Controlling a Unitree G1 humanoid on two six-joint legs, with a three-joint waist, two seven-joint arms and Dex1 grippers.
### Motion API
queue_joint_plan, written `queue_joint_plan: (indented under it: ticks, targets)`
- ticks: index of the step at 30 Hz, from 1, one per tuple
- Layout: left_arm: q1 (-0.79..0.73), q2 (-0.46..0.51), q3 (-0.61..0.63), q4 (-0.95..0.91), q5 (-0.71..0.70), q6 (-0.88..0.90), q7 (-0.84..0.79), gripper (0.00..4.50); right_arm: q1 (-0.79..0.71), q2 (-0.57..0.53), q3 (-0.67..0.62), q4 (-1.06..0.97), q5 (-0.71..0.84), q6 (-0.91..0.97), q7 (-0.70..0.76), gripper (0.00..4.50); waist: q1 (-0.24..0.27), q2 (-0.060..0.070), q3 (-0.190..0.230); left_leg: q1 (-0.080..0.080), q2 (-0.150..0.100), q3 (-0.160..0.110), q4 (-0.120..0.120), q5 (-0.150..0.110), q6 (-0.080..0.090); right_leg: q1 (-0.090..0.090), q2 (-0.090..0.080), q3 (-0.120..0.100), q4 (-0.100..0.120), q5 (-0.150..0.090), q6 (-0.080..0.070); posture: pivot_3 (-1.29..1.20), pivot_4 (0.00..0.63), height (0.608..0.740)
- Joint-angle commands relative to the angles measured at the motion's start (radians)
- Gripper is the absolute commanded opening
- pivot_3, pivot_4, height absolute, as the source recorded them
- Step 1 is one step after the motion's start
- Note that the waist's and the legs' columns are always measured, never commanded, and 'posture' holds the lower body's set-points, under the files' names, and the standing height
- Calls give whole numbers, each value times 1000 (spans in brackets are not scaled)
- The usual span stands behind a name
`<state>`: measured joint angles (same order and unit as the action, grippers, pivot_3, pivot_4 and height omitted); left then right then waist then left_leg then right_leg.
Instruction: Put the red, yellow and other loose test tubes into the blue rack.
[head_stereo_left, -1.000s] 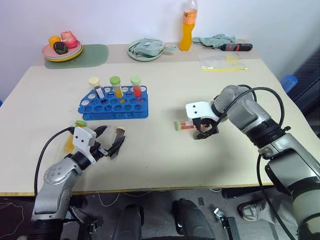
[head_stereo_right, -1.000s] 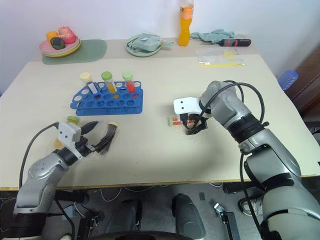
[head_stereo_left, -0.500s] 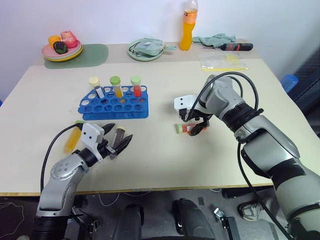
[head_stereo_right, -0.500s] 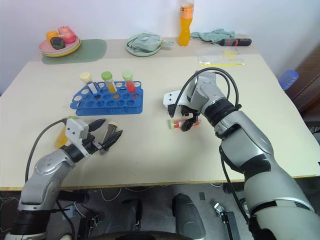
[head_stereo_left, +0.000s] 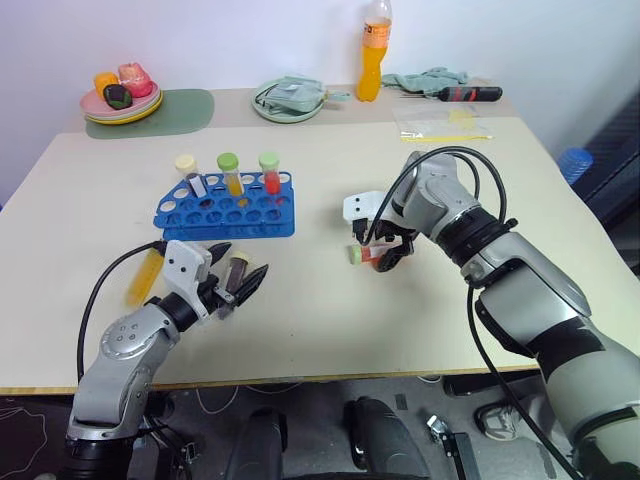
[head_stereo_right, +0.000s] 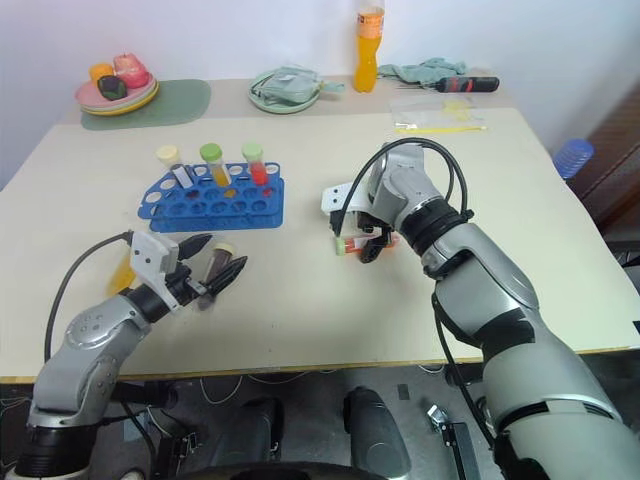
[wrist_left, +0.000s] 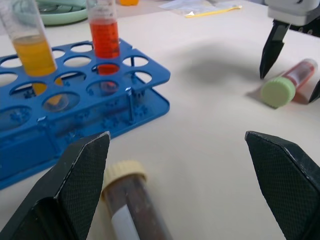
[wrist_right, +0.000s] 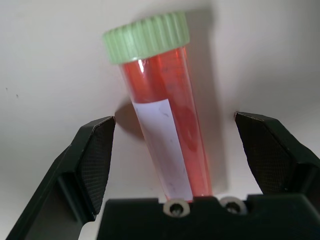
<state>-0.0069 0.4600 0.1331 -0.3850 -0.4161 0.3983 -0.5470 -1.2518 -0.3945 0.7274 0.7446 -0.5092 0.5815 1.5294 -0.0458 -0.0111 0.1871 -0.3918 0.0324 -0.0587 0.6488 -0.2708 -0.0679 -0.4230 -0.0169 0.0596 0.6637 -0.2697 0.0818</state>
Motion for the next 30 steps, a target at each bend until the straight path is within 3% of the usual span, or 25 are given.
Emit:
queue_joint_plan:
  ticks: [1, 3, 6, 8, 12, 14, 18, 21, 24, 30]
  targets:
    - [-10, 5, 1, -39, -6, 5, 4, 4500, -19, 21, -13, -57, 11, 37, 31, 3695, -1, 0, 0, 0, 0, 0, 0, 0, 0, 0, 0, 0, 0, 0, 0, 0, 150, 740]
    - [-9, 5, 1, -41, -8, 7, 3, 4500, -14, 24, -14, -72, 13, 50, 29, 2899, -2, 0, 0, 0, 0, 0, 0, 0, 0, 0, 0, 0, 0, 0, 0, 0, 150, 740]
    - [-9, 6, 2, -44, -11, 10, 3, 4500, -10, 28, -24, -84, 15, 74, 12, 1356, 1, 0, 0, 0, 0, 0, 0, 0, 0, 0, 0, 0, 0, 0, 0, 0, 150, 740]
    - [-8, 8, 3, -46, -12, 11, 3, 4500, -10, 20, -37, -97, 21, 72, -8, 769, 2, 0, 0, 0, 0, 0, 0, 0, 0, 0, 0, 0, 0, 0, 0, 0, 150, 740]
    - [13, 11, 19, -54, -12, 6, 7, 4500, 35, -49, -105, -277, 73, 63, -11, 769, 3, 1, 0, -1, 0, 0, 0, 0, 0, 0, 0, 0, 0, 0, 0, 0, 150, 740]
    - [36, 13, 38, -60, -10, -1, 13, 4500, 117, -57, -233, -480, 176, 62, -49, 769, 3, 0, 0, -1, 0, 0, 0, 0, 0, 0, 0, 0, -1, 0, 0, 0, 150, 740]
    - [75, 16, 82, -42, 5, -38, 28, 4500, 207, 167, -550, -672, 384, 98, -353, 769, -22, 1, 1, -1, 1, 0, -1, 0, 0, -2, 1, 1, 1, 0, 0, 0, 150, 740]
    - [59, 13, 107, 3, 25, -71, 53, 4500, 199, 349, -687, -660, 488, 163, -562, 769, -23, 1, 0, 0, 2, -2, -1, 0, 0, -2, 4, 1, 3, 0, -1, 0, 150, 740]
    - [0, 0, 133, 72, 32, -110, 82, 4500, 198, 556, -811, -540, 563, 4, -857, 769, -20, 0, 0, 1, 2, -3, -1, 0, 0, -2, 3, 1, 3, 1, -1, 0, 150, 740]
    - [-25, 27, 142, 166, 32, -182, 3, 4500, 232, 671, -761, -282, 586, -313, -1023, 769, -10, -1, -1, -1, -1, 1, -1, 0, -1, -2, -1, 1, 0, 1, -1, 0, 150, 740]
